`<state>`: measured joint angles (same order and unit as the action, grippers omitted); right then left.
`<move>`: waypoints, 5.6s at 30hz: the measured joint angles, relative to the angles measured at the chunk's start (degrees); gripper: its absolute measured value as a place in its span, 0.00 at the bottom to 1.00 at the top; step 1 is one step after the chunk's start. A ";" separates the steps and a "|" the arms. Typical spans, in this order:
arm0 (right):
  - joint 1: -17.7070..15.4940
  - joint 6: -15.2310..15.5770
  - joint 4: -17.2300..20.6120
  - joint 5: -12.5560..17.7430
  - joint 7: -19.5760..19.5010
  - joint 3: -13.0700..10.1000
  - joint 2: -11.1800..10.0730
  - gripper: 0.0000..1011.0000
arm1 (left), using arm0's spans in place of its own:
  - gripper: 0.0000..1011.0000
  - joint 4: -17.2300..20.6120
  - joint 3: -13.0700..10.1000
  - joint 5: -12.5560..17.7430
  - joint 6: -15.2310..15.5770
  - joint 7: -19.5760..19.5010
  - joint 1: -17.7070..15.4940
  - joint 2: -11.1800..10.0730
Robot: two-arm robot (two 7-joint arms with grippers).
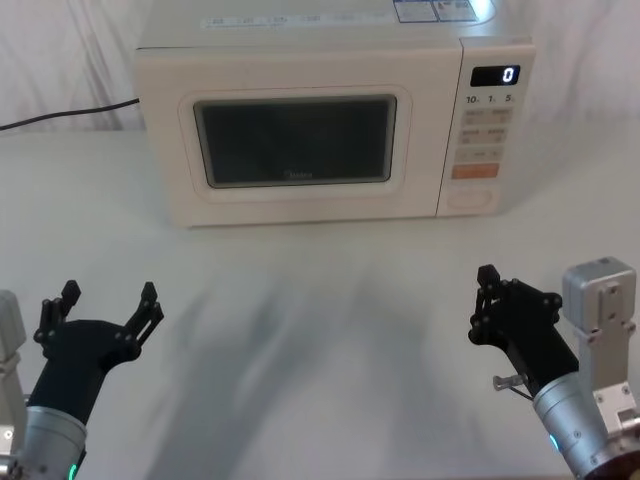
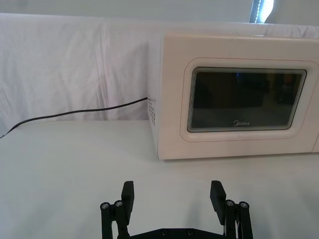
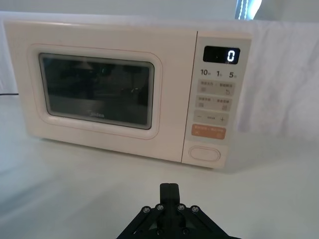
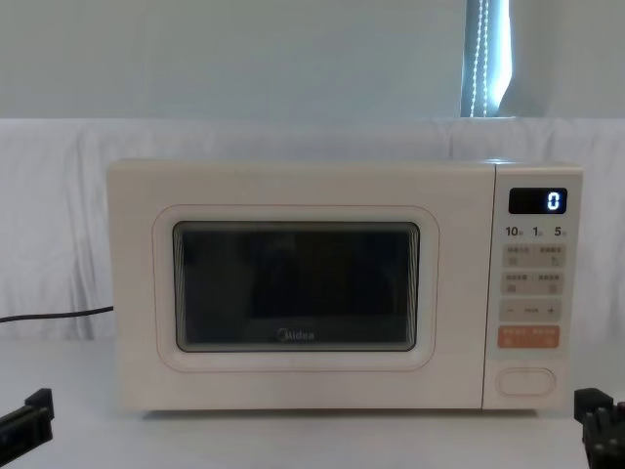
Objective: Press the button to open the microwave door with one hand; close the microwave door with the other hand.
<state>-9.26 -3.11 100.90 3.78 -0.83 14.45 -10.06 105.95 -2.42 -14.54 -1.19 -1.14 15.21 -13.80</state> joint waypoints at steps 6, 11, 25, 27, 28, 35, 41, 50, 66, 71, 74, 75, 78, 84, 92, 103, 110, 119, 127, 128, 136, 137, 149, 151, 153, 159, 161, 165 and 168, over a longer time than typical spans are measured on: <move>2.21 1.69 -2.10 0.54 1.19 -1.31 1.72 0.00 | 0.99 0.00 0.00 0.00 0.00 0.00 0.00 0.00; 5.15 3.13 -4.95 1.11 1.72 -2.83 3.43 0.00 | 0.99 0.00 0.00 0.00 0.00 0.00 0.00 0.00; 15.06 3.70 -17.35 1.15 2.40 -6.20 7.67 0.00 | 0.99 0.00 0.00 0.00 0.00 0.00 0.00 0.00; 16.61 3.29 -19.48 0.75 2.62 -6.52 7.94 0.00 | 0.99 0.00 0.00 0.00 0.00 0.00 0.00 0.00; 17.18 3.10 -20.20 0.58 2.71 -6.60 8.02 0.00 | 0.99 0.00 0.00 0.00 0.00 0.00 0.00 0.00; 21.03 1.50 -25.45 -0.64 3.52 -7.13 8.33 0.00 | 0.99 0.00 0.00 0.00 0.00 0.00 0.00 0.00; 24.05 0.71 -29.66 -1.23 3.64 -7.87 8.73 0.00 | 0.99 0.00 0.00 0.00 0.00 0.00 0.00 0.00; 28.19 -0.43 -35.69 -1.51 3.97 -8.54 9.40 0.00 | 0.99 0.00 0.00 0.00 0.00 0.00 0.00 0.00; 35.86 -4.55 -48.54 -2.01 4.09 -9.50 10.63 0.00 | 0.99 0.00 0.00 0.00 0.00 0.00 0.00 0.00; 36.40 -4.74 -49.33 -2.13 4.04 -9.75 10.71 0.00 | 0.99 0.00 0.01 0.00 0.00 0.00 0.00 0.00; 36.80 -4.89 -49.81 -2.18 4.10 -9.85 10.73 0.00 | 0.99 0.00 0.00 0.00 0.00 0.00 0.00 0.00; 37.05 -4.96 -50.13 -2.20 4.18 -9.90 10.75 0.00 | 0.99 0.00 0.01 0.00 0.00 0.00 0.00 0.00; 37.41 -5.04 -50.62 -2.21 4.24 -9.97 10.78 0.00 | 0.99 0.00 0.00 0.00 0.00 0.00 0.00 0.00; 38.23 -5.15 -51.76 -2.23 4.48 -10.16 10.88 0.00 | 0.99 0.00 0.00 0.00 0.00 0.00 0.00 0.00; 38.72 -5.17 -52.42 -2.25 4.53 -10.29 11.03 0.00 | 0.99 0.00 0.00 0.00 0.00 0.00 0.00 0.00; 40.52 -6.30 -55.32 -2.28 4.83 -10.47 11.17 0.00 | 0.99 0.00 0.00 0.00 0.00 0.00 0.00 0.00; 41.40 -6.94 -56.98 -2.26 4.99 -10.57 11.19 0.00 | 0.99 0.00 0.00 0.00 0.00 0.00 0.00 0.00; 42.69 -7.61 -59.04 -2.37 5.24 -10.62 11.08 0.00 | 0.99 0.00 0.01 0.00 0.00 0.00 0.00 0.00; 43.87 -7.93 -60.85 -2.55 5.47 -10.60 10.98 0.00 | 0.99 0.00 0.00 0.00 0.00 0.00 0.00 0.00; 43.95 -7.94 -60.94 -2.57 5.47 -10.60 10.97 0.00 | 0.99 0.00 0.00 0.00 0.00 0.00 0.00 0.00; 44.71 -8.04 -62.19 -2.65 5.46 -10.65 10.87 0.00 | 0.99 0.00 0.00 0.00 0.00 0.00 0.00 0.00; 44.84 -8.08 -62.36 -2.67 5.48 -10.65 10.87 0.00 | 0.99 0.00 0.00 0.00 0.00 0.00 0.00 0.00; 44.33 -7.72 -61.35 -2.69 5.77 -10.79 10.70 0.00 | 0.99 0.00 0.00 0.00 0.00 0.00 0.00 0.00; 43.81 -7.33 -60.42 -2.66 5.86 -10.80 10.65 0.00 | 0.99 0.00 0.00 0.00 0.00 0.00 0.00 0.00; 42.87 -6.61 -58.79 -2.64 6.01 -10.79 10.59 0.00 | 0.99 0.00 0.00 0.00 0.00 0.00 0.00 0.00; 39.32 -4.24 -52.70 -2.51 6.23 -10.61 10.38 0.00 | 0.99 0.00 0.00 0.00 0.00 0.01 0.00 0.00; 38.25 -3.65 -50.89 -2.45 6.29 -10.49 10.35 0.00 | 0.99 0.00 0.00 0.00 0.00 0.00 0.00 0.00; 35.04 -1.58 -45.63 -2.38 6.28 -10.09 10.30 0.00 | 0.99 -0.01 0.00 0.00 0.00 0.00 0.00 0.00; 33.45 -0.30 -43.11 -2.40 6.26 -9.77 10.25 0.00 | 0.99 0.00 0.00 0.00 0.00 0.00 0.00 0.00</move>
<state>24.19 -3.42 57.79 1.38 5.42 4.69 0.18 105.95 -2.41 -14.54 -1.19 -1.14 15.21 -13.81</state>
